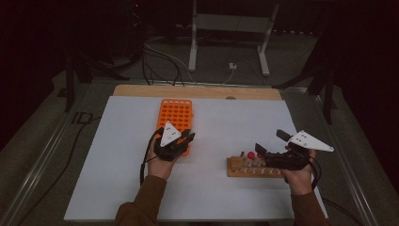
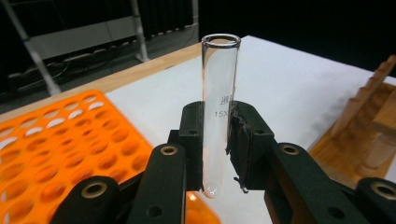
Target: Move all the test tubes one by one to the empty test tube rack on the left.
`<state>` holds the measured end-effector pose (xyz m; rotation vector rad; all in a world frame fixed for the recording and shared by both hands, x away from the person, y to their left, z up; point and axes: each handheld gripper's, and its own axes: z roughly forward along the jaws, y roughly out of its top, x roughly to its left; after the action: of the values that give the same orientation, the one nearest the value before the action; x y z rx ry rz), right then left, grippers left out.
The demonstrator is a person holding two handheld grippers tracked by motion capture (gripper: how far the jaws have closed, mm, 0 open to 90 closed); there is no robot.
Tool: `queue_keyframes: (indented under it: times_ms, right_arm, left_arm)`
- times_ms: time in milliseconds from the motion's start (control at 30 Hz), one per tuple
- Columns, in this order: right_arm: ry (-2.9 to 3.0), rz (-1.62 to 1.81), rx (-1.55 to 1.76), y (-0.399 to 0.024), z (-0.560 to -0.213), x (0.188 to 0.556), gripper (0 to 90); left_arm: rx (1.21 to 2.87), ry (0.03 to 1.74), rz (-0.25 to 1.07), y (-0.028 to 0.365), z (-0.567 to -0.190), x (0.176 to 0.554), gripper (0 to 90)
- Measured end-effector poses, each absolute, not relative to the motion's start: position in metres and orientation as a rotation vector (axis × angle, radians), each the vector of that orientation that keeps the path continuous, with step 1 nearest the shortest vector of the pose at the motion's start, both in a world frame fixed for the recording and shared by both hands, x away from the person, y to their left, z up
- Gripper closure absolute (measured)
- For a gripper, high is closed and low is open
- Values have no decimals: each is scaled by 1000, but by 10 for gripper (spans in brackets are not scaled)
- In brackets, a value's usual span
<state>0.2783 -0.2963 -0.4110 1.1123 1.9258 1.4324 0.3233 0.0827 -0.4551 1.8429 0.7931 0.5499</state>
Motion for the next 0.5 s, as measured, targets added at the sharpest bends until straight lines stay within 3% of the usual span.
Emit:
queue_keyframes:
  times_ms: [500]
  right_arm:
    - [1891, 1417, 1120, -306, -410, 275, 0]
  left_arm:
    - [1839, 853, 563, 94, -469, 325, 756]
